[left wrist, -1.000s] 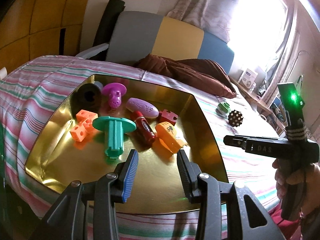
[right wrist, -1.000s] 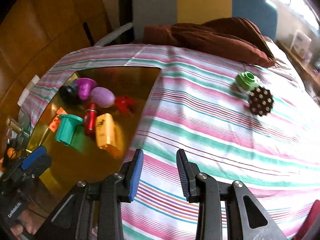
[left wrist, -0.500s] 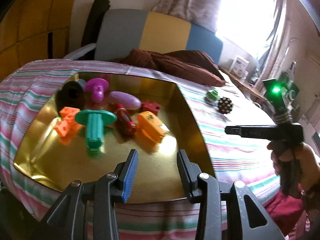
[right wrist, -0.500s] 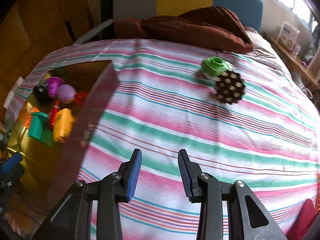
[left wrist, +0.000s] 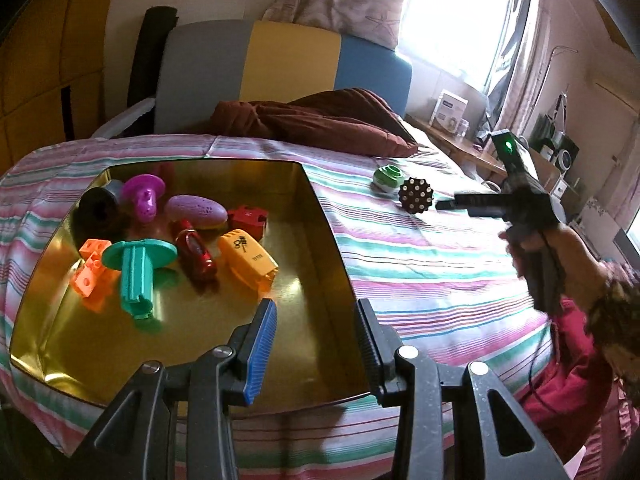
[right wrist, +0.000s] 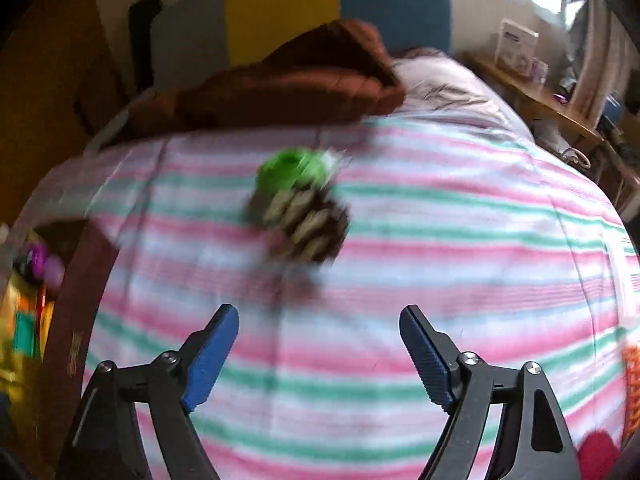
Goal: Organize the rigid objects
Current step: 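Move the right gripper to the brown pegged brush and grasp it, then grasp the green plug-shaped piece with the left gripper while the right holds the brown brush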
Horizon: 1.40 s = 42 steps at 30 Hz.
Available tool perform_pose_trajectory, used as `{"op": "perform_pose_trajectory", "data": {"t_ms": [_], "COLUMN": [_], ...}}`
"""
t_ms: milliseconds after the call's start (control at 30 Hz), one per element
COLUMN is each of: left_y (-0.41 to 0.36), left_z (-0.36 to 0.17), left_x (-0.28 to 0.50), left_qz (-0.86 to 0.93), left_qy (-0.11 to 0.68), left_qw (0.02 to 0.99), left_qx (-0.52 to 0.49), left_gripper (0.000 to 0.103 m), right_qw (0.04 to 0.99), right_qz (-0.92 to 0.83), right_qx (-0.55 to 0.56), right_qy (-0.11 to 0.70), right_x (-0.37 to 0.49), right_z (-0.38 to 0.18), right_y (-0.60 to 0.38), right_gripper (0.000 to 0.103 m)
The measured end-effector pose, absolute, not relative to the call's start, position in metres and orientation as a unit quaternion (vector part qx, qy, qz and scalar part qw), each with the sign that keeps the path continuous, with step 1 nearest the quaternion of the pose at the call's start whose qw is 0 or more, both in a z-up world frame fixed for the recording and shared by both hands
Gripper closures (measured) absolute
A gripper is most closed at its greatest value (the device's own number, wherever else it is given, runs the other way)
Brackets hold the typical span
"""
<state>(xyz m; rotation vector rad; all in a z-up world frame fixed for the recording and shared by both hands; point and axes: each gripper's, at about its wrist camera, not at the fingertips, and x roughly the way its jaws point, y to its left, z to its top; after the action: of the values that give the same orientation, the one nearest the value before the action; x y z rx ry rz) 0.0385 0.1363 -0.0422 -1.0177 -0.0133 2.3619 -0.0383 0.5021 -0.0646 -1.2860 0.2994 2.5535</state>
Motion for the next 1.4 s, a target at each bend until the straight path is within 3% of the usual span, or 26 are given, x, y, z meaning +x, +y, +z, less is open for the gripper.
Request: {"op": "perform_pose_trajectory", "data": {"t_ms": [433,600,633,1100,1167,1267,1400], "left_y": [0.14,0.151,0.154,0.24,0.262,0.297,0.353], "left_z": [-0.035,-0.036,-0.036,0.001,0.005,0.003,-0.006], "left_x": [0.034,0.034,0.034,-0.007,-0.016,-0.041,-0.077], "left_qz": [0.882,0.878,0.877,0.852,0.848,0.833,0.835], "left_qy": [0.006,0.02,0.023,0.043,0.059,0.052,0.105], "left_qw": [0.279,0.287,0.289,0.356,0.369,0.378,0.353], "left_qx": [-0.379,-0.383,-0.384,-0.381,-0.375,-0.401,-0.409], "left_gripper": [0.063,0.063,0.063,0.062,0.058,0.039,0.036], "right_qw": [0.122,0.079,0.067,0.098,0.096,0.095,0.093], "right_qz": [0.889,0.89,0.888,0.854,0.858,0.849,0.838], "right_qx": [-0.422,-0.419,-0.422,-0.476,-0.465,-0.473,-0.482], "right_qy": [0.126,0.162,0.168,0.184,0.198,0.218,0.239], "right_x": [-0.101,-0.108,-0.108,-0.044,-0.038,-0.039,-0.038], "right_z": [-0.09,-0.096,-0.097,-0.091,-0.094,-0.095,-0.096], "right_y": [0.53,0.535,0.535,0.549,0.554,0.56,0.569], "right_gripper": [0.017,0.055,0.057,0.059,0.059,0.059,0.059]}}
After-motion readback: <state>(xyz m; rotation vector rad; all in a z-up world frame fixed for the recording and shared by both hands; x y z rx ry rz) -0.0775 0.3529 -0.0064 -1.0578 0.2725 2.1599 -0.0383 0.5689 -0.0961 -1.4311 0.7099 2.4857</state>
